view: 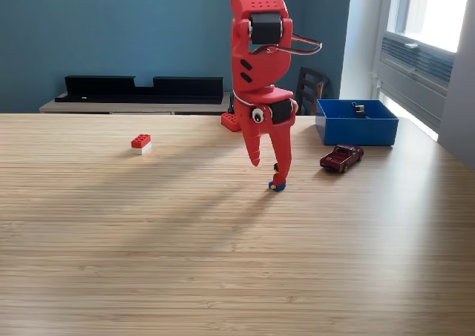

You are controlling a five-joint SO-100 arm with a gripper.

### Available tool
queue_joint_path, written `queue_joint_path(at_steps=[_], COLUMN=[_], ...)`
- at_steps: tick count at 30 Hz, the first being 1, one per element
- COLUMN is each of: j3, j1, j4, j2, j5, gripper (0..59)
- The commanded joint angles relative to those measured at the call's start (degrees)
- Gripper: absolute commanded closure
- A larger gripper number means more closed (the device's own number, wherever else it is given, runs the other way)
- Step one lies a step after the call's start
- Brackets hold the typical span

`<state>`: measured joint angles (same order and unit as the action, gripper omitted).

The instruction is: Grasp a lego block and put it in the bin.

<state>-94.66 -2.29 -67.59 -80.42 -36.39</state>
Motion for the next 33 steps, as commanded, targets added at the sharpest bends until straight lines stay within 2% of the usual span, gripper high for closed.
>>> queue_joint_path(at_steps=[1, 9, 19, 33], j3=[5.3, 6.6, 6.8, 6.3], j1=[-0.7, -2.4, -4.2, -4.4], j4=[0.5, 1.0, 2.5, 4.7], j2=[1.0, 2.3, 2.3, 2.4], j5=[-0.4, 0.3, 1.9, 2.1], gripper=[33.1, 34.3, 39.9, 42.4])
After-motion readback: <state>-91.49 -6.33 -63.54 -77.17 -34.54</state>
